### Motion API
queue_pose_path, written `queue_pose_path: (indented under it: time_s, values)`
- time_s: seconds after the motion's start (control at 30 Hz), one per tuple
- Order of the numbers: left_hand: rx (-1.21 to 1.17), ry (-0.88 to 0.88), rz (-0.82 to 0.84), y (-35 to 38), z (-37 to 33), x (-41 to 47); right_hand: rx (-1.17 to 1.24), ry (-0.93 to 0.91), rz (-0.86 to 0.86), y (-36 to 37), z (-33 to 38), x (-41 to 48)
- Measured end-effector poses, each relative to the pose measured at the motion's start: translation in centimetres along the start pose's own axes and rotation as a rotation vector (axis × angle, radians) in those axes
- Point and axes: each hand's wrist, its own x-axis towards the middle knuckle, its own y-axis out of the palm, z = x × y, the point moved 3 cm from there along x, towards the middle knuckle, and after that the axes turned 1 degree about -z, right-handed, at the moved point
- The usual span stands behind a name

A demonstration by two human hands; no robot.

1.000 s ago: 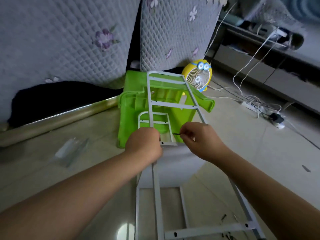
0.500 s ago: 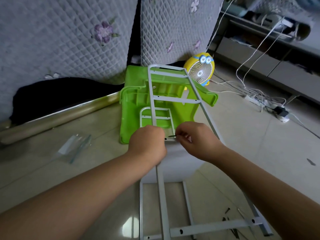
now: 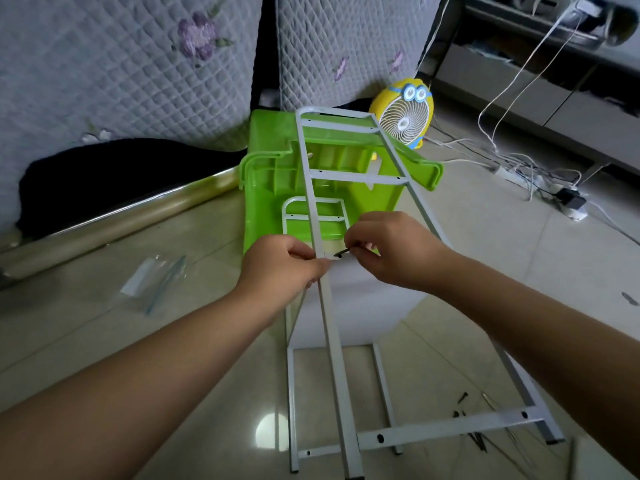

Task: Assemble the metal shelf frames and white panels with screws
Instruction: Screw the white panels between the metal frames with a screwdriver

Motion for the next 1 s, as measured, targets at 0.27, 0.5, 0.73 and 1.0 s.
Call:
queue_pose_path:
  time_s: [0.27, 0.5, 0.73, 1.0]
  values:
    - [-0.053, -0.101, 0.041, -0.3, 0.1, 0.2, -0.233, -0.041, 0.199, -1.3, 0.6, 1.3]
    - [-0.047, -0.130, 0.083, -0.6, -0.4, 0.0, -0.392, -0.097, 0.363, -1.2, 2.1, 2.2]
    - [-0.069, -0.186, 0.129, -0.5, -0.9, -0.1, -0.454, -0.090, 0.504, -1.1, 2.4, 2.5]
    - [-0.029, -0.208, 0.124, -0.5, -0.3, 0.4, -0.543, -0.058, 0.585, -0.8, 2.6, 2.5]
